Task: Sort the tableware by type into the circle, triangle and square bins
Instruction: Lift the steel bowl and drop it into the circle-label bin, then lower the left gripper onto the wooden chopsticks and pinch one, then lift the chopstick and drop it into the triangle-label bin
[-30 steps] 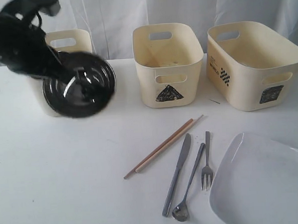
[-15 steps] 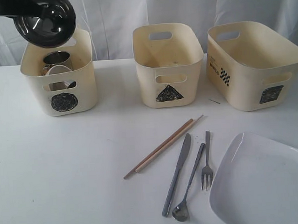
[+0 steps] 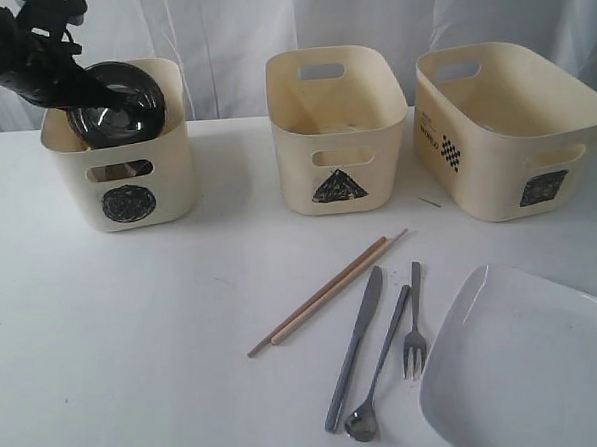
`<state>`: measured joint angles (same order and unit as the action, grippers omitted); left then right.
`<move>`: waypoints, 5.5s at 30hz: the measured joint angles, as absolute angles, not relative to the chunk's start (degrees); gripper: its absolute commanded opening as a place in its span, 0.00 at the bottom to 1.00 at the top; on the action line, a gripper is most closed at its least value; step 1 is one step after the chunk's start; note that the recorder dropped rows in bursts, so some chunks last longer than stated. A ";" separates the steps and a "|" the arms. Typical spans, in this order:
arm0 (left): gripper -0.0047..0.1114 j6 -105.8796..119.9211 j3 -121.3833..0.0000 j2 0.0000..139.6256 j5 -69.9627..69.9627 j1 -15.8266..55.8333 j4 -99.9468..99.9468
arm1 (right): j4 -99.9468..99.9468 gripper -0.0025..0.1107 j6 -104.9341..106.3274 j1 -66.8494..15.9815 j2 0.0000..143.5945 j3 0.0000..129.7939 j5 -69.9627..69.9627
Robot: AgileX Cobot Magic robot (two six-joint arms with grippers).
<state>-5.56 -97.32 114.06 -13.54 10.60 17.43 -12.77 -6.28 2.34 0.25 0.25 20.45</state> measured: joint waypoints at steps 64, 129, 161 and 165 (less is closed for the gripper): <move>0.56 22.75 -79.04 113.76 -20.44 39.33 -13.75 | -12.77 0.02 -6.28 2.34 0.25 0.25 20.45; 0.04 24.27 -79.03 114.95 -18.64 39.97 -14.74 | -12.77 0.02 -6.28 2.34 0.25 0.25 20.45; 0.04 30.04 -100.75 113.16 -1.08 40.10 -19.12 | -12.77 0.02 -6.28 2.34 0.25 0.25 20.45; 0.04 30.04 -104.76 117.47 0.87 40.10 -19.25 | -12.77 0.02 -6.28 2.34 0.25 0.25 20.45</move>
